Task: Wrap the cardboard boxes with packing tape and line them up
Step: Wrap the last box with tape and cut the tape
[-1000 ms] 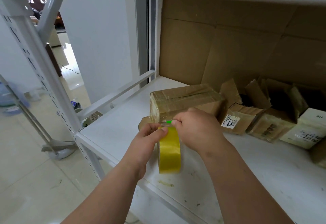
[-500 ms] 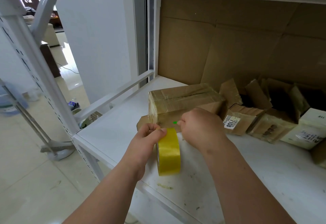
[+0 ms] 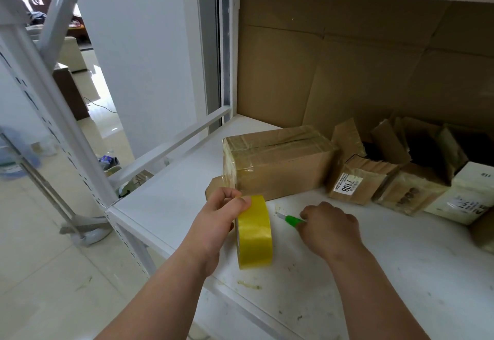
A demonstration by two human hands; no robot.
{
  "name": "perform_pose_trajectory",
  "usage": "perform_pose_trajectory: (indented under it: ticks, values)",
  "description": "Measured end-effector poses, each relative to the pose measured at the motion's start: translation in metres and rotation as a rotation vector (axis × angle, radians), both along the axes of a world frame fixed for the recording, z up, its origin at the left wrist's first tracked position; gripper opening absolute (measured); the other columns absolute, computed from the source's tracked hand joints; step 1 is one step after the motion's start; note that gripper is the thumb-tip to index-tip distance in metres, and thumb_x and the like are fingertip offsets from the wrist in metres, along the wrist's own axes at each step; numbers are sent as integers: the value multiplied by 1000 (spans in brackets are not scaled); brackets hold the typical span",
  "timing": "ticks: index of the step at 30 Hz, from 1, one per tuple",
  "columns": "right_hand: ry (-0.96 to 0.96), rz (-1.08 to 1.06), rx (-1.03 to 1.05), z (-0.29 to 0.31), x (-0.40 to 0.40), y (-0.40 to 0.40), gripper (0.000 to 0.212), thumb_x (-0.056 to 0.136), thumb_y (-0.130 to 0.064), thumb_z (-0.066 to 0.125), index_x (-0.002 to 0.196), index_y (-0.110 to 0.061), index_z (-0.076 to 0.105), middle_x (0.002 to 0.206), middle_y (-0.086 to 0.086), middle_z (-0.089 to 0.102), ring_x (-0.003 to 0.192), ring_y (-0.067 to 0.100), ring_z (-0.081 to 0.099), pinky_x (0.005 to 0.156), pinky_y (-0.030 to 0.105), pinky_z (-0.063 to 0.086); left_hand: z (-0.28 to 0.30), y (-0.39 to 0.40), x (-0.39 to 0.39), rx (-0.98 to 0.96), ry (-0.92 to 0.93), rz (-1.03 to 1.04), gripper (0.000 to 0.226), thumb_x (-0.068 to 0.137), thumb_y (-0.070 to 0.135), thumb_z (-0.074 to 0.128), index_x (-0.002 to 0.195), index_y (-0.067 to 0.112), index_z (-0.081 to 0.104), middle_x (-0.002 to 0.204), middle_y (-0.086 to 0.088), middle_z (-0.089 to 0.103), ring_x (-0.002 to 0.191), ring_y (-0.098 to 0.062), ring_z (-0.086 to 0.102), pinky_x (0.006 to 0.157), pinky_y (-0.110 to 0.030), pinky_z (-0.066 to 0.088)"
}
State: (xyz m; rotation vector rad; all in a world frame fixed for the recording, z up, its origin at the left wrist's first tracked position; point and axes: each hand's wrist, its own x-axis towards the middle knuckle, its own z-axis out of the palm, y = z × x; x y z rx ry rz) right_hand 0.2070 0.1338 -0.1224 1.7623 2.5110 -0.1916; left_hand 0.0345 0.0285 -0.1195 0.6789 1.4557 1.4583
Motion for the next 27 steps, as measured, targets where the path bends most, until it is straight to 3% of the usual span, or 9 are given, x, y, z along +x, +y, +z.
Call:
perform_pose_trajectory:
  ticks: [2,6,9,11,14,16,19,23,27]
  values:
    - [140,-16,6,4,-3,1,32,98,-41,46,123,-34,63,123,-1,59,116,21,55,97,34,39,0,-1,1,16,-11,-7,30,67,39,69,91,23,63,85,1,62,83,-19,56,85,-35,45]
    - [836,-94,-245,21,-24,-8,18,94,-38,59,82,-29,68,89,-12,69,91,11,62,77,28,47,1,-5,1,45,3,-20,30,67,36,70,95,25,65,88,-1,65,82,-16,59,85,-34,47]
    - [1051,-136,-508,30,-46,-18,18,89,-39,66,88,-23,73,90,-7,73,91,12,66,83,33,51,2,-9,2,69,31,-42,31,65,40,74,94,29,67,103,-16,66,86,-17,61,88,-37,49]
    - [1081,-143,-584,29,-56,-20,18,86,-33,69,89,-17,75,86,-2,73,87,17,67,83,36,52,4,-12,2,81,56,-63,38,61,47,74,94,32,67,111,-17,65,90,-18,61,91,-41,49]
    - [1126,-158,-625,30,-63,-21,13,82,-17,70,82,-3,71,71,4,64,72,19,59,71,33,45,5,-15,1,90,80,-85,37,62,47,74,95,32,67,110,-15,65,92,-18,61,96,-45,49]
    - [1136,-166,-629,31,-64,-20,8,80,-10,69,74,-6,68,65,4,59,65,17,55,63,29,42,4,-16,1,92,87,-97,29,68,43,73,95,32,66,105,-10,67,90,-15,62,94,-41,50]
    - [1137,-172,-612,34,-66,-20,15,77,-5,68,65,-14,64,60,4,58,60,17,52,58,28,42,4,-17,1,92,85,-114,24,72,39,69,95,33,66,94,1,68,87,-10,63,88,-33,51]
    - [1032,-99,-450,36,-71,-26,21,80,-9,63,63,-20,64,72,2,68,76,21,63,76,43,54,4,-17,-1,81,46,-106,33,76,37,71,106,25,63,91,4,68,85,-10,65,87,-31,53]
    - [812,107,-74,38,-71,-35,24,90,-18,59,68,-28,56,79,-13,60,85,12,59,94,47,47,4,-15,-3,70,26,-101,40,79,33,76,111,16,61,88,5,69,84,-8,66,86,-28,53]
